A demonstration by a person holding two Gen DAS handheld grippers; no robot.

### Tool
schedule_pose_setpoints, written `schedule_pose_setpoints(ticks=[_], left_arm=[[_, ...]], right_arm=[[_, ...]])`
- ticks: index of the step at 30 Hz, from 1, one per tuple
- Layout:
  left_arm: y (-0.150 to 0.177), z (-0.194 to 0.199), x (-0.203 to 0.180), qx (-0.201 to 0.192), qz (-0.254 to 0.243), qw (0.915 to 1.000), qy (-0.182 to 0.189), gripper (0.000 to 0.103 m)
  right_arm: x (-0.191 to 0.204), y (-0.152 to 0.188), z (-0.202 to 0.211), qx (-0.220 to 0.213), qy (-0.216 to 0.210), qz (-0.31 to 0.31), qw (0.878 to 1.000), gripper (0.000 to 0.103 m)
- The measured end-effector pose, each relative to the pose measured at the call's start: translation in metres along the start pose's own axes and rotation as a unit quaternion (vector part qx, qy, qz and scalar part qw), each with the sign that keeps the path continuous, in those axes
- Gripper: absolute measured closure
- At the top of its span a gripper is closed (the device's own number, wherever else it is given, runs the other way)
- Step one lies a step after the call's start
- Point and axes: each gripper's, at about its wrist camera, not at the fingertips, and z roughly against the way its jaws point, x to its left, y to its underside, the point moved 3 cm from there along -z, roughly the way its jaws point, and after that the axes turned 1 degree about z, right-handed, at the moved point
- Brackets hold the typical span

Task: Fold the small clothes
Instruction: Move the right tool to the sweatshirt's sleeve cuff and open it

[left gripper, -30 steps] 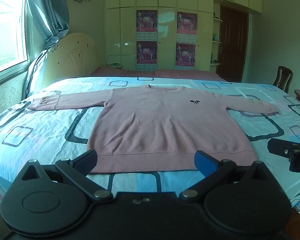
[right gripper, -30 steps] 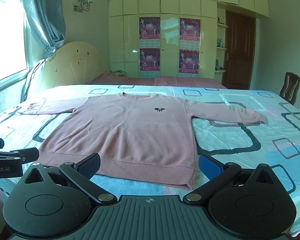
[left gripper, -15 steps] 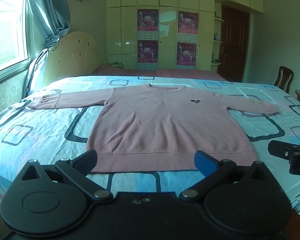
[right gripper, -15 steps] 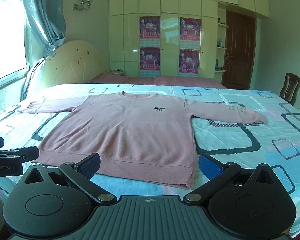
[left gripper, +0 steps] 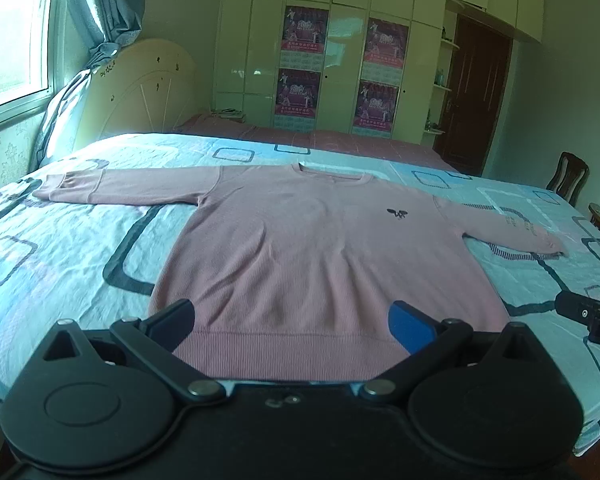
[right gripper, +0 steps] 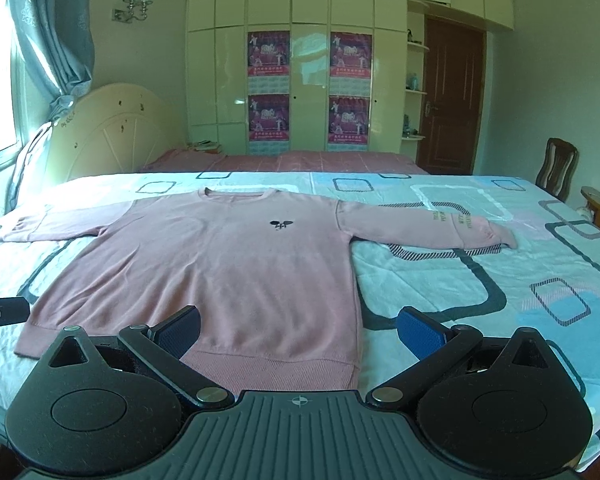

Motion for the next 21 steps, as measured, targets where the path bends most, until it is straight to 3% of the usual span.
schedule_pose_setpoints(ticks=[4, 10, 14, 21], left_arm=[[-0.018, -0.037, 0.002, 0.009, 0.002, 0.9994, 0.033, 0.001], [-0.052, -0.091, 0.006, 0.01, -0.021, 0.9991, 0.036, 0.001], [-0.076, -0.113, 0.003, -0.001, -0.059, 0.9976, 0.037, 0.001], [-0.094, -0.166, -0.012, 0.027, -0.047, 0.9966, 0.062, 0.001]], right_arm=[[-0.011, -0.016, -0.033, -0.021, 0.017, -0.026, 0.999, 0.0], [-0.028, -0.05, -0.088, -0.007, 0.061, -0.048, 0.997, 0.0], [-0.042, -0.072, -0.108, -0.021, 0.074, -0.073, 0.994, 0.0], [-0.101, -0.087, -0.132, -0.029, 0.118, -0.119, 0.985, 0.0]])
